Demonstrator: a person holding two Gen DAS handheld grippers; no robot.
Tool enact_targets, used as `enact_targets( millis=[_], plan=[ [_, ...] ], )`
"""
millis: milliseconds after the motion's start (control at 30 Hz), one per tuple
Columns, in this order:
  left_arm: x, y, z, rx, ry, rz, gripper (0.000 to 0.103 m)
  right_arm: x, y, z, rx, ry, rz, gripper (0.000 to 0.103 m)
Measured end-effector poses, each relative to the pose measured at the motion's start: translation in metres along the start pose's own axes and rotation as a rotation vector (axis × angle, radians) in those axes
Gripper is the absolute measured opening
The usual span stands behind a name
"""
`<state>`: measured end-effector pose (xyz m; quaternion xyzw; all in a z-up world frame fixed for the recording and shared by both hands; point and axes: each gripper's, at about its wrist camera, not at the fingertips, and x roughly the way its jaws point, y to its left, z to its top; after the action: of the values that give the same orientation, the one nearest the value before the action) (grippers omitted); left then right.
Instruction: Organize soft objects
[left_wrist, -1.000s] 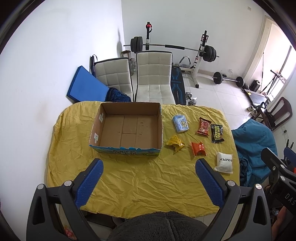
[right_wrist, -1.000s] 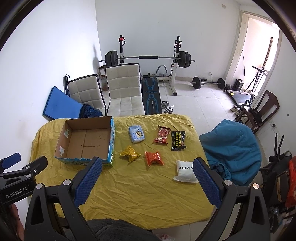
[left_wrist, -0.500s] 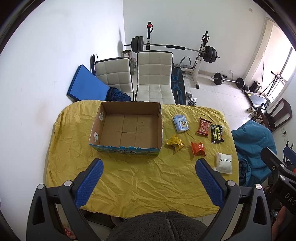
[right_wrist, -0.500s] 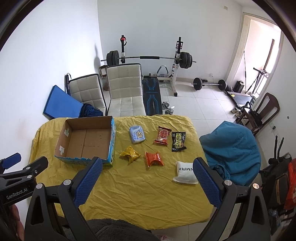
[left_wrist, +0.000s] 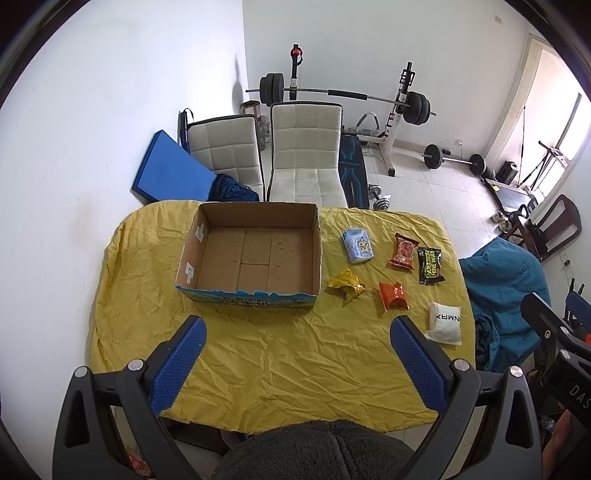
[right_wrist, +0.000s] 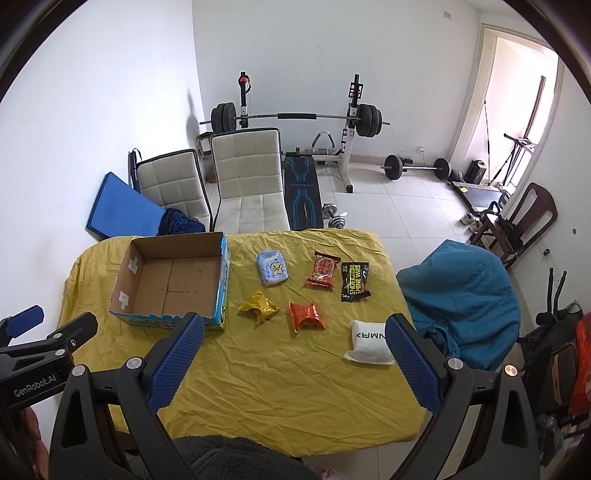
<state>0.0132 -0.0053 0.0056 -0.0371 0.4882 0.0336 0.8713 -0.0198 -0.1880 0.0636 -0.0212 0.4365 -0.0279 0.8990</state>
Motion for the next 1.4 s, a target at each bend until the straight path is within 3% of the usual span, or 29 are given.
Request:
enact_targets(
  millis=[700, 867, 1167, 1400],
  plan=[
    [-0.006, -0.008, -0.001, -0.006, 0.005, 0.000, 0.102, -0.004, -0.005, 0.000, 0.001, -0.003, 0.011, 0.100],
    [0.002, -0.015, 0.005, -0.002, 0.022, 0.001, 0.102, 0.013, -0.018, 0.003, 0.023, 0.021, 0.010, 0.100],
    [0.056, -0.049, 0.029, 0.041, 0.059, -0.005, 0.102, 0.100, -0.089, 0.014, 0.138, 0.153, -0.041, 0.100],
    [0.145, -0.082, 0.058, 0.067, 0.148, -0.027, 0.102, 0.228, -0.155, 0.029, 0.208, 0.279, -0.082, 0.100]
  ],
)
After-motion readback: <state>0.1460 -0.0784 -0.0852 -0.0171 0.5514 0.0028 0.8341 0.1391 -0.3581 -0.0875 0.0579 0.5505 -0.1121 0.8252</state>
